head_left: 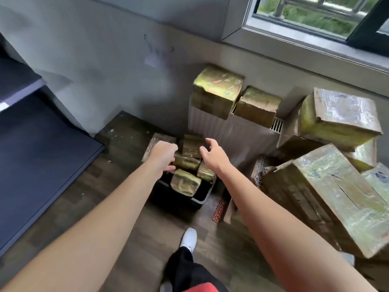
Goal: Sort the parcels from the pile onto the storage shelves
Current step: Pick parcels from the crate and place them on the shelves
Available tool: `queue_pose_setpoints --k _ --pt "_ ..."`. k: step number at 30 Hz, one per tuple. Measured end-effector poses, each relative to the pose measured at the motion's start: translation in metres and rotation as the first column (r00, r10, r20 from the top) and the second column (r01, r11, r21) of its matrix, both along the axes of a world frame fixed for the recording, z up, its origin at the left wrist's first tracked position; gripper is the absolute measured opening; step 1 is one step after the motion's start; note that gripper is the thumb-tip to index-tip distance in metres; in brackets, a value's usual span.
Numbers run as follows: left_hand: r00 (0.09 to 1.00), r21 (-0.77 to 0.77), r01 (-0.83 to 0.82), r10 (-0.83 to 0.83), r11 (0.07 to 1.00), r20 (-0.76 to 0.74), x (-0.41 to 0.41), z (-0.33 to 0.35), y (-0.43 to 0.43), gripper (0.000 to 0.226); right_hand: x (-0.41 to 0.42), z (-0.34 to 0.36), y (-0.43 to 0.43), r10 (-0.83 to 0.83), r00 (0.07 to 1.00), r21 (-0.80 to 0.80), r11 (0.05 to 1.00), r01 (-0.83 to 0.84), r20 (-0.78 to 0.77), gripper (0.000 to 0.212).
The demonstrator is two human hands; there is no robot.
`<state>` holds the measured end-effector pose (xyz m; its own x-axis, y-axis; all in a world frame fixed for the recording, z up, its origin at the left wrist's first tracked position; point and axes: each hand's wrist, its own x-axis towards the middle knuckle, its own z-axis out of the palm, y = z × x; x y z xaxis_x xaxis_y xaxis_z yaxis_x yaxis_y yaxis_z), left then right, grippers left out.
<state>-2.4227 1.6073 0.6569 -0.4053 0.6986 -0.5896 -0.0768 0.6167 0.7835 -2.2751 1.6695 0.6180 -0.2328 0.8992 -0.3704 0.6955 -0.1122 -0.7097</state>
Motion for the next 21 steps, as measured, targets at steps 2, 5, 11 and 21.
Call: queue_pose_setpoints --k 2,5,11,21 --pt "1.0 -0.032 0.022 -0.022 0.999 -0.019 -0.008 -0.015 0.019 0.01 -0.006 -0.019 0.019 -0.025 1.0 -0.049 0.998 0.025 -0.008 0.052" --pt "0.994 -0.097 0.093 -0.098 0.991 -0.057 -0.019 -0.043 0.047 0.013 -0.014 -0.05 0.042 -0.071 0.997 -0.127 0.989 0.07 -0.003 0.052" --pt "0.949 -0.216 0.255 -0.286 0.943 -0.131 -0.036 -0.133 0.104 0.016 -0.026 -0.137 0.079 -0.088 0.993 -0.216 0.971 0.103 0.078 0.05" --pt "0.835 -0.376 0.464 -0.537 0.802 -0.117 -0.06 -0.35 0.168 0.014 -0.03 -0.344 0.085 -0.248 0.956 -0.356 0.889 0.288 0.155 0.047"
